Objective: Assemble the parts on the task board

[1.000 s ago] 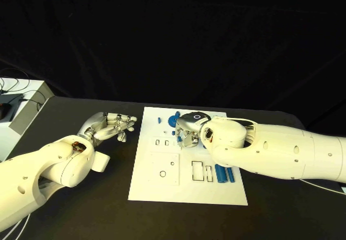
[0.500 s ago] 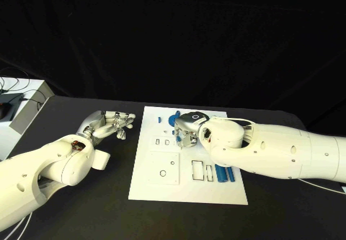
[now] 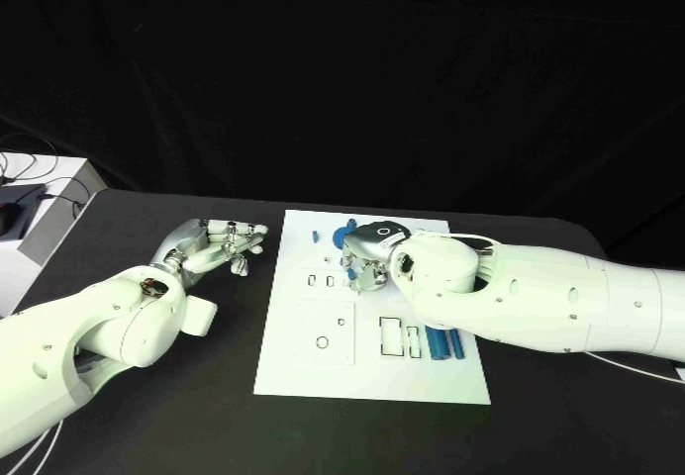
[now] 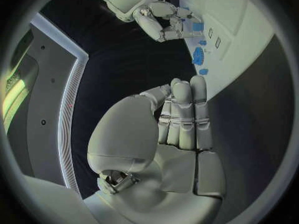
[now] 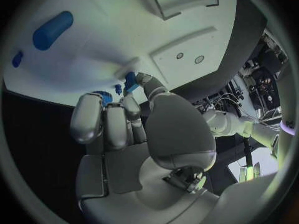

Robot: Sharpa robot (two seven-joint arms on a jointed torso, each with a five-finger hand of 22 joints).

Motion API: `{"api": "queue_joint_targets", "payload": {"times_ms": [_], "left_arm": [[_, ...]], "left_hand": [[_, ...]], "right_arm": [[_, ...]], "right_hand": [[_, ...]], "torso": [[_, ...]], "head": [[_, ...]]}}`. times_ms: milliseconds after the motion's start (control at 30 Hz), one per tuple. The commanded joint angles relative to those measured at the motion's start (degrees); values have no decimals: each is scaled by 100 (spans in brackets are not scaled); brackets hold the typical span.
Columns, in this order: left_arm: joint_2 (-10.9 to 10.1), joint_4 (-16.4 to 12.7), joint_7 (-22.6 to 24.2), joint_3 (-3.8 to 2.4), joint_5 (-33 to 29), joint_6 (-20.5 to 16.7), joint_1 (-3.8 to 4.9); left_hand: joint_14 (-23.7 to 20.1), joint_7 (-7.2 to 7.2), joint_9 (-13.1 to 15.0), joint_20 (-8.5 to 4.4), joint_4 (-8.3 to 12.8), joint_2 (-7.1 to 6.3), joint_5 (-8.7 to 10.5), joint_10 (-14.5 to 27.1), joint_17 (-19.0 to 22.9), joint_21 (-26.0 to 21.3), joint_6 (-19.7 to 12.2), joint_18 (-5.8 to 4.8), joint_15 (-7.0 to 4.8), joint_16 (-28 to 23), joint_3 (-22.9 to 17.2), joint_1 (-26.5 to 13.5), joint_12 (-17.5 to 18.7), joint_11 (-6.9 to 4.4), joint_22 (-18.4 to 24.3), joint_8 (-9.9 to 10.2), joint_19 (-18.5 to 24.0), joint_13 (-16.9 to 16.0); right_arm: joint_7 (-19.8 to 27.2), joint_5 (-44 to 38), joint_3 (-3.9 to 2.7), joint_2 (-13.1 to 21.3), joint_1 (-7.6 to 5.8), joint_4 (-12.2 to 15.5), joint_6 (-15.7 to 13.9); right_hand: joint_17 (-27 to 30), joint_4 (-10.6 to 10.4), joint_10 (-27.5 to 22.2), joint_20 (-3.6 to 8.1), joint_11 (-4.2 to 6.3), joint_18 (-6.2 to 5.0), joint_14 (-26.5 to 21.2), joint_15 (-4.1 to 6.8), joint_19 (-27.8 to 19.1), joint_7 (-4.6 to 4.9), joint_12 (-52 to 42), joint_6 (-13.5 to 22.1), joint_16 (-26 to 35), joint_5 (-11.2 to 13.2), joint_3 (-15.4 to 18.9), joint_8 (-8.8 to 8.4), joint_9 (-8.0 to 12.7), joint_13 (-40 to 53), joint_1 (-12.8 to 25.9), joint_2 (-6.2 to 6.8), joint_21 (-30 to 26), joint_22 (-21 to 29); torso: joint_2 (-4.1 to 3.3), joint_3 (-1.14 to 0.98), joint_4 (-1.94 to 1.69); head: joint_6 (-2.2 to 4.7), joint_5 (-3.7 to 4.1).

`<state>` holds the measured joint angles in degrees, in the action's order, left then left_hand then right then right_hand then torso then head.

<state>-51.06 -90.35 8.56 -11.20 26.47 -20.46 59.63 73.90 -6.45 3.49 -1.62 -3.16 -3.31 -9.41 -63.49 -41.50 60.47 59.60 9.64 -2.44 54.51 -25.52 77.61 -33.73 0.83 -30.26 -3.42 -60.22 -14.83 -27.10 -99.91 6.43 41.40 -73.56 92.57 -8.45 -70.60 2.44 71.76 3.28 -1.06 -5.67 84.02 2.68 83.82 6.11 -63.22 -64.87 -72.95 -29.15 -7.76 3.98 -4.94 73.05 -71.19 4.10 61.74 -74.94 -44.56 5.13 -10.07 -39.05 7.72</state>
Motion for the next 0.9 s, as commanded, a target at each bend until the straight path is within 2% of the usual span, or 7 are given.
{"api": "queue_joint_targets", "payload": {"times_ms": [33, 367, 467, 567, 733, 900], "left_arm": [[3, -7, 0, -5, 9, 61, 1], [-3, 1, -14, -5, 30, 78, 1], [-5, 7, -16, -5, 32, 81, 1], [-8, 14, -20, -5, 34, 87, 1], [-11, 26, -19, -5, 39, 87, 1], [-10, 35, -15, -4, 47, 79, 1]], "left_hand": [[35, -12, 8, -14, -12, -13, 24, -34, 7, -39, 24, -73, -13, 5, 29, 26, 4, 6, -7, -15, -35, 5], [37, -11, 7, -16, -7, -19, 26, -36, 7, -39, 24, -73, -14, 11, 36, 33, 1, 4, -14, -14, -37, 14], [41, -6, 7, -17, -8, -20, 24, -35, 5, -36, 21, -72, -15, 16, 39, 34, 1, 1, -18, -12, -41, 18], [45, -8, 7, -18, -9, -18, 25, -37, 1, -32, 20, -71, -17, 25, 40, 34, 0, 2, -23, -14, -44, 20], [49, -5, 7, -20, -6, -20, 25, -37, -3, -27, 23, -71, -18, 34, 42, 37, -2, 0, -28, -14, -47, 22], [50, -4, 7, -21, -7, -20, 26, -45, -7, -23, 25, -70, -20, 42, 45, 36, -7, -3, -32, -13, -49, 22]], "right_arm": [[-24, -65, 17, -20, 27, -20, 120], [-33, -65, 23, -34, 48, -26, 82], [-45, -66, 24, -30, 50, -25, 61], [-52, -67, 24, -26, 51, -23, 41], [-37, -71, 24, -21, 53, -10, -67], [43, -73, 25, -1, 57, 29, -347]], "right_hand": [[-1, -37, -8, 54, 39, -11, 8, 40, 425, 18, 41, -15, 10, 40, -5, 15, -4, -3, -2, 48, 1, -833], [4, -81, -28, 47, 23, -17, 6, 29, 423, 39, 71, 35, 21, 102, 8, 6, 11, -25, 24, 88, -23, -828], [3, -257, -54, 26, -6, -27, 3, 17, 424, 61, 107, 91, 29, 354, 22, 23, 15, -68, 40, 195, -42, -825], [-1, -367, -57, 21, -3, -32, 6, 7, 425, 65, 100, 112, 29, 399, 26, 16, 11, -82, 8, 256, -42, -827], [-2, -415, -54, 20, 1, -33, 7, 8, 426, 60, 84, 103, 31, 389, 14, 22, 4, -88, -41, 254, -45, -826], [-6, -385, -36, 25, 10, -31, 10, 16, 428, 52, 60, 77, 27, 336, -11, 27, 0, -77, -78, 208, -33, -829]], "torso": [[0, 1, 0], [-2, -1, 6], [-1, -1, 5], [-1, -5, 3], [-2, -4, 1], [-1, -5, 3]], "head": [[-7, 0], [-14, -3], [-18, 4], [-14, 4], [-13, 8], [-7, -5]]}}
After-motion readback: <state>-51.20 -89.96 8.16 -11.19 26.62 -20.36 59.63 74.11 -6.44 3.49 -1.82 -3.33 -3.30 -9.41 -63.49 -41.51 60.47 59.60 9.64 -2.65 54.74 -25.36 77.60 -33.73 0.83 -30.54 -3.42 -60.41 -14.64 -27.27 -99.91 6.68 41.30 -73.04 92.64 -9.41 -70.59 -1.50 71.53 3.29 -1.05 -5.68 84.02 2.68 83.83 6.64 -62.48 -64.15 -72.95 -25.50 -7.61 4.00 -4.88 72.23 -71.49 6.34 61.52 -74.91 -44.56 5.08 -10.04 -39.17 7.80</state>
